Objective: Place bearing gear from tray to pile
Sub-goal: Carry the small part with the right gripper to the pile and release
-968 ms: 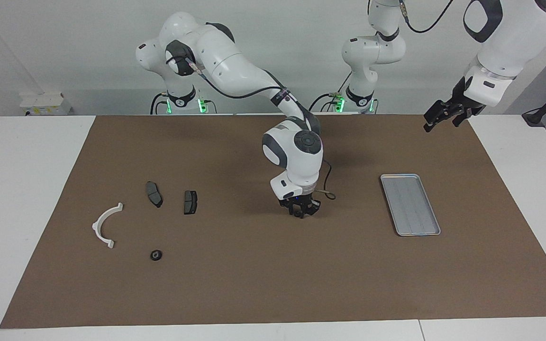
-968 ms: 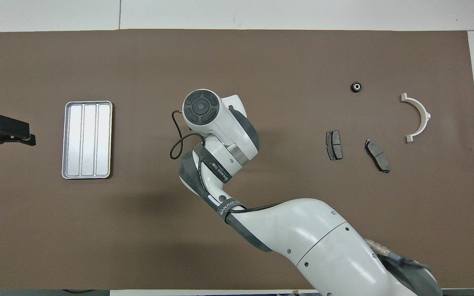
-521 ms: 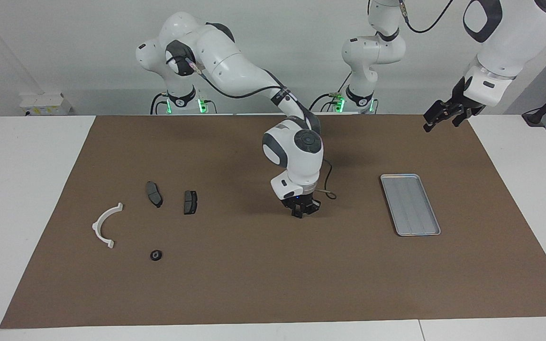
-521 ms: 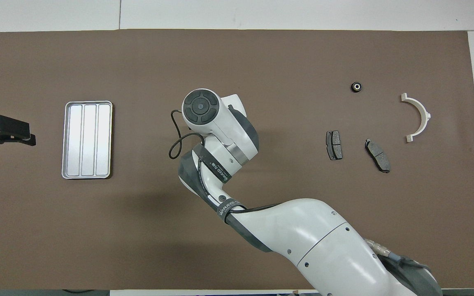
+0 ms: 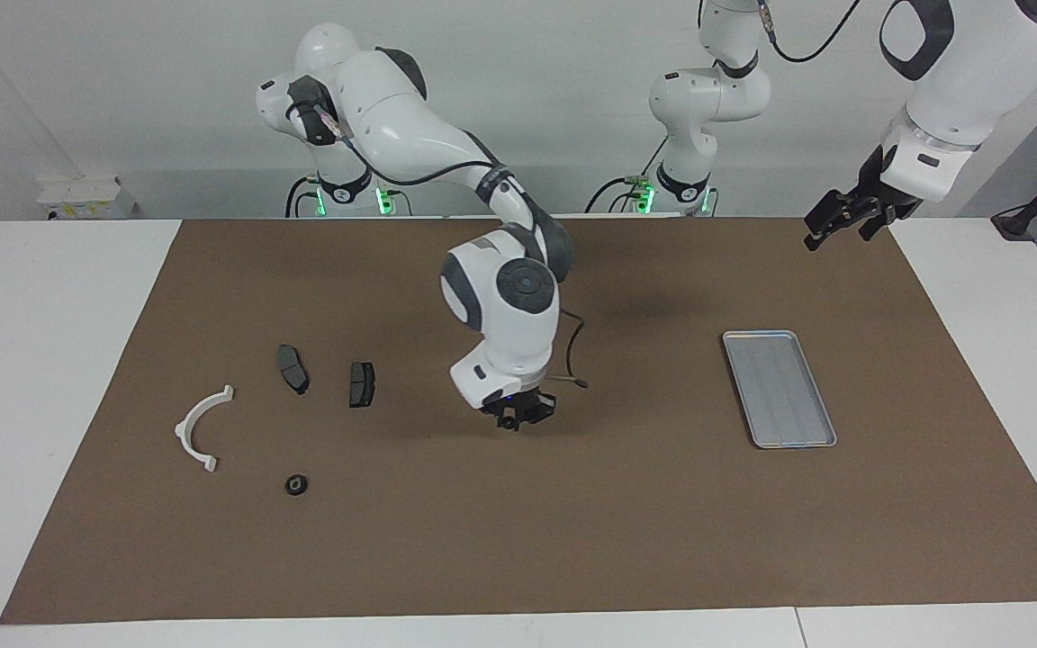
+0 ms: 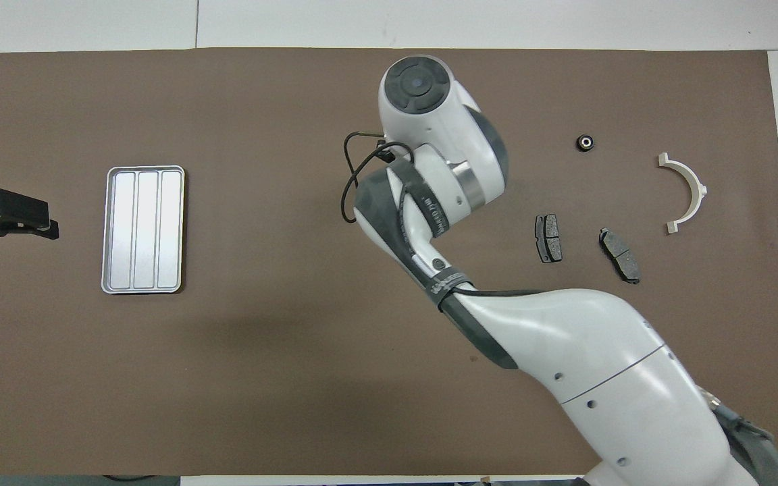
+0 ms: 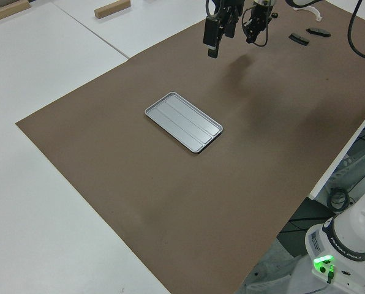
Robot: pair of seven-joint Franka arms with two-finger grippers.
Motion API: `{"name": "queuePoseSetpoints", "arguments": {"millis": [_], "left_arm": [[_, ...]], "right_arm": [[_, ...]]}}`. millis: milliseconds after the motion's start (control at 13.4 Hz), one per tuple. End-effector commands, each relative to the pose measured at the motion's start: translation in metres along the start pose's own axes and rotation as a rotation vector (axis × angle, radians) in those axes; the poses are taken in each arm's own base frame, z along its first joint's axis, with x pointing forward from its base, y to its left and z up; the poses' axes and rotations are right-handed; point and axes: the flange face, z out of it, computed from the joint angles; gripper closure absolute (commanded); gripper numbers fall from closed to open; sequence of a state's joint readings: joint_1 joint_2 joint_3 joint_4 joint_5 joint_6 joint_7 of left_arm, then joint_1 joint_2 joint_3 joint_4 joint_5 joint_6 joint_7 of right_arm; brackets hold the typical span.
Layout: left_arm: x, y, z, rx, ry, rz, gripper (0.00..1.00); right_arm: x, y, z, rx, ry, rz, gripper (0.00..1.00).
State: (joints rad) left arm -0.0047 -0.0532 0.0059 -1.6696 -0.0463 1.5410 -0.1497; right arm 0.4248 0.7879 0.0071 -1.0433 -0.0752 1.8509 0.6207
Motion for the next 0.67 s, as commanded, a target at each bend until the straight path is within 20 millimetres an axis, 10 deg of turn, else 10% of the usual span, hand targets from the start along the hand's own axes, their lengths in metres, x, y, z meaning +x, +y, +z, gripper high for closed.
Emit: {"name": "queuePoseSetpoints", "arguments": {"millis": [0, 223, 595], "left_arm": [[-0.008, -0.002, -0.003, 0.008, 0.006, 0.011, 0.0], [-0.008, -0.002, -0.003, 0.008, 0.006, 0.011, 0.0], [-0.007, -0.002, -0.002, 0.009, 0.005, 0.011, 0.0]], "right_arm": [[0.034, 0.057, 0.009, 0.014, -0.002, -0.134, 1.0], [0.055, 0.119, 0.048, 0.027, 0.018, -0.204, 1.0], [0.048, 0.144, 0.098, 0.036, 0.056, -0.244, 1.0]]}}
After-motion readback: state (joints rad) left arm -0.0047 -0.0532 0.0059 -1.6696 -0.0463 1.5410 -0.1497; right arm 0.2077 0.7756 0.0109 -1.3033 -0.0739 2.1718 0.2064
